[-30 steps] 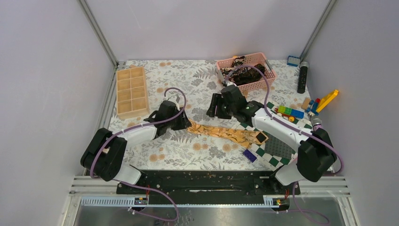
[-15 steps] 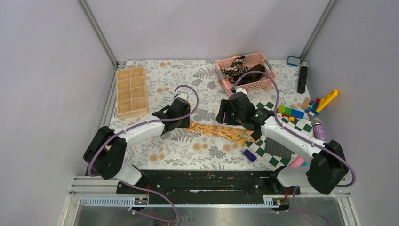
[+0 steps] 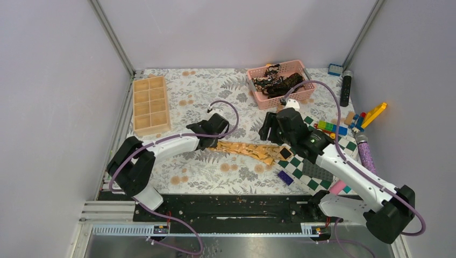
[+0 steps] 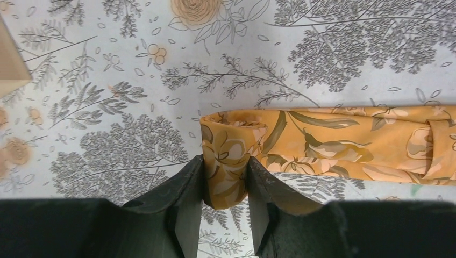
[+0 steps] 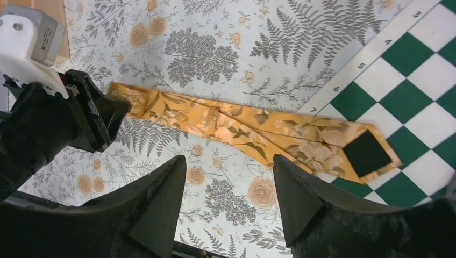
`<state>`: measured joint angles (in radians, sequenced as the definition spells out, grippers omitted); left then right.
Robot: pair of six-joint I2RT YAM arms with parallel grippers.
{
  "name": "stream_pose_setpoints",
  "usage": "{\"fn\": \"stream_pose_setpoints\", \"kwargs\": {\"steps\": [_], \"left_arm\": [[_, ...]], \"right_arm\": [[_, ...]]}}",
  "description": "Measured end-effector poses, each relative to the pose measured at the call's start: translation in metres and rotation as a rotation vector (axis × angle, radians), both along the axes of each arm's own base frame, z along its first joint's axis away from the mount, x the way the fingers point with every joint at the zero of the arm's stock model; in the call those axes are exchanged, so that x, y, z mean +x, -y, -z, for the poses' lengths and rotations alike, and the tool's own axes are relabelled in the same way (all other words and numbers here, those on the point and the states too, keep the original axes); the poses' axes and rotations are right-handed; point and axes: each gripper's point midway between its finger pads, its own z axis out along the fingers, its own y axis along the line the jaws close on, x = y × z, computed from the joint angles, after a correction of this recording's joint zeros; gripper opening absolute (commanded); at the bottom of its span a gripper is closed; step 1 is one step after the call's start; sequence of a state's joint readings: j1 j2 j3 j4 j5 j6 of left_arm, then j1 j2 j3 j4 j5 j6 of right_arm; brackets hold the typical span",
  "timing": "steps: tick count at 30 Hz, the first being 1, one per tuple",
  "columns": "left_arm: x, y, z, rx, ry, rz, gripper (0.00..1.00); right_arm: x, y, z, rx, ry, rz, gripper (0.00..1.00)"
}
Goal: Roll the ties
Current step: Roll the tie at the center of the board.
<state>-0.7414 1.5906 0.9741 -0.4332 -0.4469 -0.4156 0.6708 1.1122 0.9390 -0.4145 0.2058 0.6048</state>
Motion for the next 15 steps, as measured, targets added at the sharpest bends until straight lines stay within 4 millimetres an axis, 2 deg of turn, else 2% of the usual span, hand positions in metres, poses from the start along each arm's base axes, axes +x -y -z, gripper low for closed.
{"fn": "stream_pose_setpoints", "kwargs": {"steps": [6,15], "left_arm": [[0.001,-0.005,-0.004,0.1,0.019,0.009,0.32],[0.001,-0.003,0.001,0.253,0.034,0.042,0.32]], "right_arm": [[-0.006,0.018,-0.011,-0.017,0.035,0.039,0.69],[-0.01,0.03,-0.006,-0.049,0.03,0.068,0.7]]}}
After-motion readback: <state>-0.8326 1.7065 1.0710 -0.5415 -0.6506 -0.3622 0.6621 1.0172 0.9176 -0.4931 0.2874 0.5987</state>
